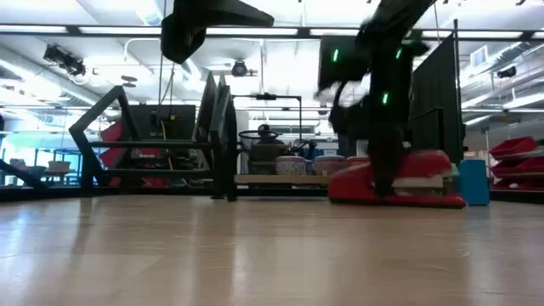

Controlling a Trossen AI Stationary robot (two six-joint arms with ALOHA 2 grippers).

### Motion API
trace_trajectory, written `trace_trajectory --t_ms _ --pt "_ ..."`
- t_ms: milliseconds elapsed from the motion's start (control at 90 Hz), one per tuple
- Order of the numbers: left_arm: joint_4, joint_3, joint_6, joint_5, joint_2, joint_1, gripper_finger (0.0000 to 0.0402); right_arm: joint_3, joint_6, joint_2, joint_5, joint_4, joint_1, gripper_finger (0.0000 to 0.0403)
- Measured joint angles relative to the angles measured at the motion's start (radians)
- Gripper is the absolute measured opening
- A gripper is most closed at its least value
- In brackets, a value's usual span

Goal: Stock shelves
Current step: Move the red stapler to the bottom right of the table

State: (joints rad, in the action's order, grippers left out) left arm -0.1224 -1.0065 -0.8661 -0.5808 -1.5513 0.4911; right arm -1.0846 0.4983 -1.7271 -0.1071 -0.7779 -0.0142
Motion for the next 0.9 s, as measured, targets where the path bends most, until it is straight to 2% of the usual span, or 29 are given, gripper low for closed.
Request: trace_trajectory --t_ms 211,444,733,822,900 --pt "-0.017 0.001 -0.002 0.0 0.0 0.0 0.0163 0.0 0.013 0.078 0.129 -0.017 -0.235 0.0101" --pt "-0.024 0.001 -0.003 0.0 0.0 0.002 0.0163 0.0 0.181 0.078 0.26 -0.034 -0.607 0.0101" --pt "-0.023 0.001 -0.003 0.001 0.0 0.002 0.0163 0.086 0.568 0.076 0.247 0.016 -0.971 0.0101" --pt "-0.024 0.001 -0.003 0.001 0.0 0.002 0.0163 0.118 0.657 0.076 0.225 0.044 -1.034 0.0132" --pt "-0.023 0.001 -0.003 0.001 0.0 0.0 0.0163 0.123 0.701 0.078 0.224 0.032 -1.055 0.0184"
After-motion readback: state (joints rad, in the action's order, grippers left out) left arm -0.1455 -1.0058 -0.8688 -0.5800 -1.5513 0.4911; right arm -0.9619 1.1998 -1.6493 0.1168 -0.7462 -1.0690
